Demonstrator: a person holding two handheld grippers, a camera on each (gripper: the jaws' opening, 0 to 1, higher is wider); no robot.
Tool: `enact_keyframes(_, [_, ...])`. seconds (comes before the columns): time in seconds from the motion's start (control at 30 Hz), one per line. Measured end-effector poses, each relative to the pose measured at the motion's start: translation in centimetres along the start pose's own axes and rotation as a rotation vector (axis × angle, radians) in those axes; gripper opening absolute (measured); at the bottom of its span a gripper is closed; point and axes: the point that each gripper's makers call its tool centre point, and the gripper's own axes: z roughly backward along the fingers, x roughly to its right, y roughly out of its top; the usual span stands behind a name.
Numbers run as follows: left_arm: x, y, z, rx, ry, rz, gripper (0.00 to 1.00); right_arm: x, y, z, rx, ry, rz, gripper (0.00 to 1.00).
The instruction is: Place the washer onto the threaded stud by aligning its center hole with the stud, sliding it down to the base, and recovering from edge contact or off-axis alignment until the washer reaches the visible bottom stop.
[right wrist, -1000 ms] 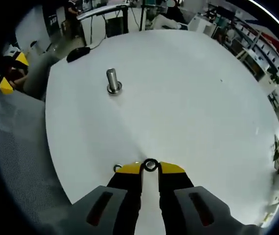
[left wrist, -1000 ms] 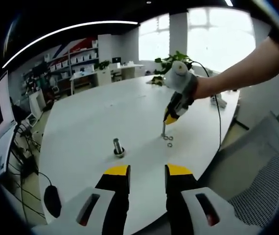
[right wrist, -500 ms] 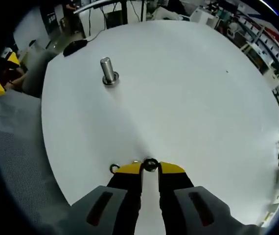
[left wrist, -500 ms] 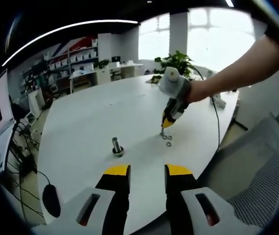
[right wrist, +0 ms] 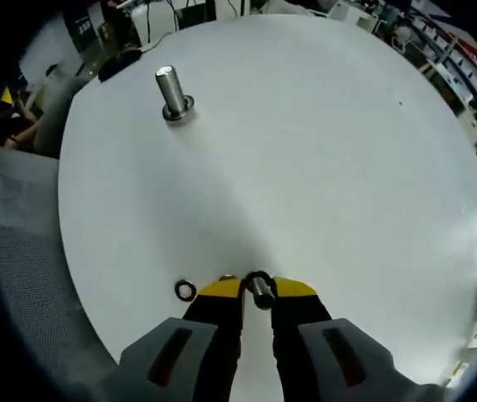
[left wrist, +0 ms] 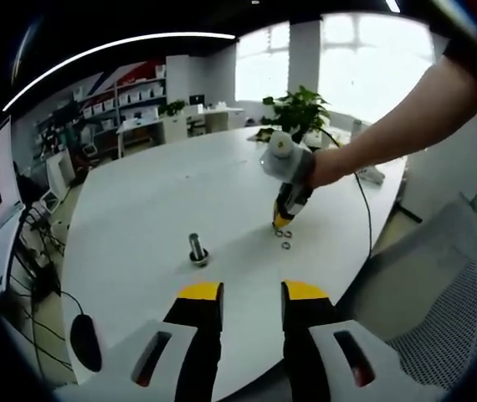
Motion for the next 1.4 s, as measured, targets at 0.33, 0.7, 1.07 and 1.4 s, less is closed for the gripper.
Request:
enact_keyframes(0.33, [0.2, 0.0, -0.1, -0.004, -0.01, -0.002, 0.25, 0.3, 0.4, 0.0, 0.007, 0.002, -0.024, 0.15])
enact_keyframes(0.7, [0.4, 0.0, -0.1, -0.004, -0.025, 0.001, 0.25, 0.7, -0.3, 0.9, 0.014, -0.007, -0.046, 0.16])
enact_keyframes(1.07, [0.4, -0.1, -0.1, -0.007, -0.03, 0.006, 0.25, 0.0, -1.4, 1.2, 0.003, 0.014, -0.038, 0.17])
enact_keyframes(1.4, [0.3, -0.1, -0.1, -0.006, -0.025, 0.003, 0.25, -1.6, -1.7, 0.3, -0.009, 0.05, -0.032, 0.17])
